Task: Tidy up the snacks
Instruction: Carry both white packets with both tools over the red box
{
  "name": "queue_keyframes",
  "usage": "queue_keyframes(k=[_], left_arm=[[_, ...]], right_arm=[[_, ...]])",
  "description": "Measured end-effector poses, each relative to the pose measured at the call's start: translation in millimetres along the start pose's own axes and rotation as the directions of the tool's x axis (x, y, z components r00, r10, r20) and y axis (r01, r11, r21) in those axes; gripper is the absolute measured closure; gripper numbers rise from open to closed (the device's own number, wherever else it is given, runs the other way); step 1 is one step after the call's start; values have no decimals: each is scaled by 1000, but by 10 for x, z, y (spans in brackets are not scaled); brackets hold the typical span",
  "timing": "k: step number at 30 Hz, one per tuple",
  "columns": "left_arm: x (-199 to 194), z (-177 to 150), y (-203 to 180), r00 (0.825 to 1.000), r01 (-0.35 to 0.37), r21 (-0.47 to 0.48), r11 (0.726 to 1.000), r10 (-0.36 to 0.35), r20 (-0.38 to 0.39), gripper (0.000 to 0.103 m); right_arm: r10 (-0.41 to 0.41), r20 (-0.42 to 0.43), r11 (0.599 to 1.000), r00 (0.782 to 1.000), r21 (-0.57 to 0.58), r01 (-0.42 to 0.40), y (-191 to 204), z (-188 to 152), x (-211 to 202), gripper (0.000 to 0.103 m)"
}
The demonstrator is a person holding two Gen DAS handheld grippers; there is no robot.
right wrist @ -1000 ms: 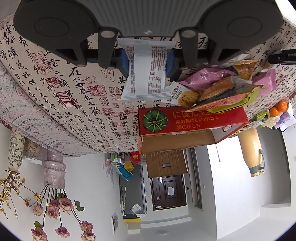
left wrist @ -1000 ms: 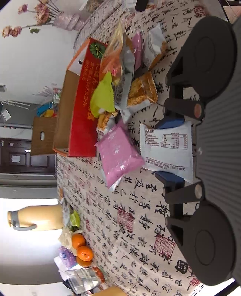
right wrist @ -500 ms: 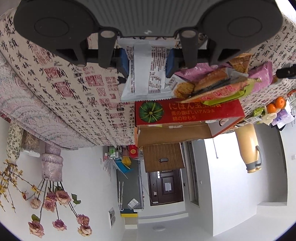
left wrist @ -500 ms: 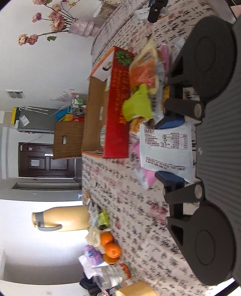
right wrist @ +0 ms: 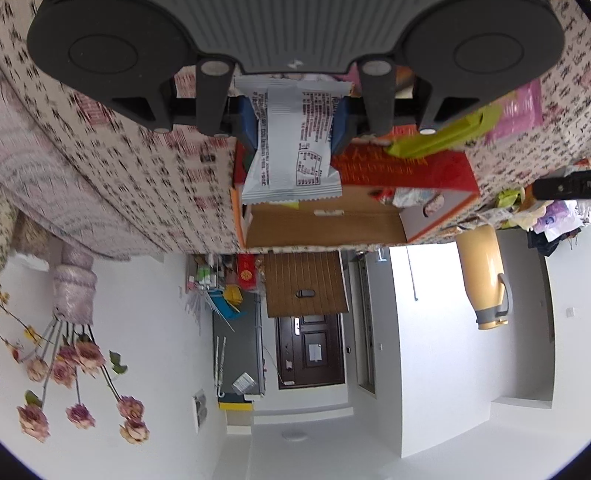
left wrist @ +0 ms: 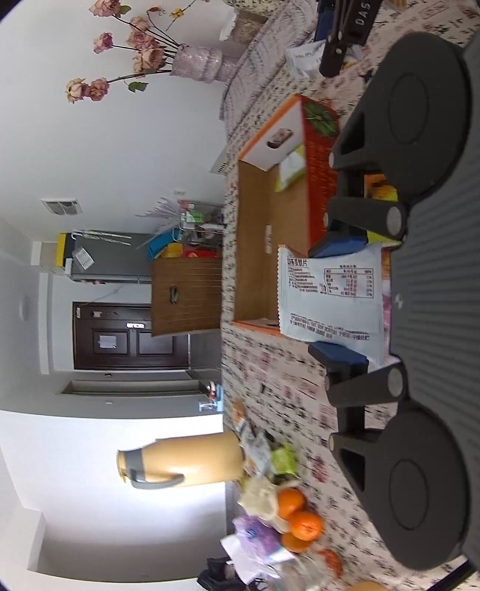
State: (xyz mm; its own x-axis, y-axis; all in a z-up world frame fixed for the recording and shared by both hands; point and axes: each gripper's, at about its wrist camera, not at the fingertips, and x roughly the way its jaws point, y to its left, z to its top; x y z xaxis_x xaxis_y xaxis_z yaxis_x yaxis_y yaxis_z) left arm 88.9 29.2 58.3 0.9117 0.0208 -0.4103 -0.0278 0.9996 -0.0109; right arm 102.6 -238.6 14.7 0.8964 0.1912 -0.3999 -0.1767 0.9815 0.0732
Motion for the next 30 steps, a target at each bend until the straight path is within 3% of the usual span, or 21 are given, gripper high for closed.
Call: queue_keyframes(k=[11,20,30], left_arm=[[535,407,-158,999,25,24,999,-26,20,54],[1046,616,-263,1000,18,43,999,-17,-6,54],[1651,558,-256,996,-7,38,999,10,-93,54]], right_arm=[[17,39,999,999,-41,-15,92,411,572,63],[32,11,998,999,-60,-31,143,614,1153,63],[24,-32,999,999,-36,-25,115,593,1602,63]])
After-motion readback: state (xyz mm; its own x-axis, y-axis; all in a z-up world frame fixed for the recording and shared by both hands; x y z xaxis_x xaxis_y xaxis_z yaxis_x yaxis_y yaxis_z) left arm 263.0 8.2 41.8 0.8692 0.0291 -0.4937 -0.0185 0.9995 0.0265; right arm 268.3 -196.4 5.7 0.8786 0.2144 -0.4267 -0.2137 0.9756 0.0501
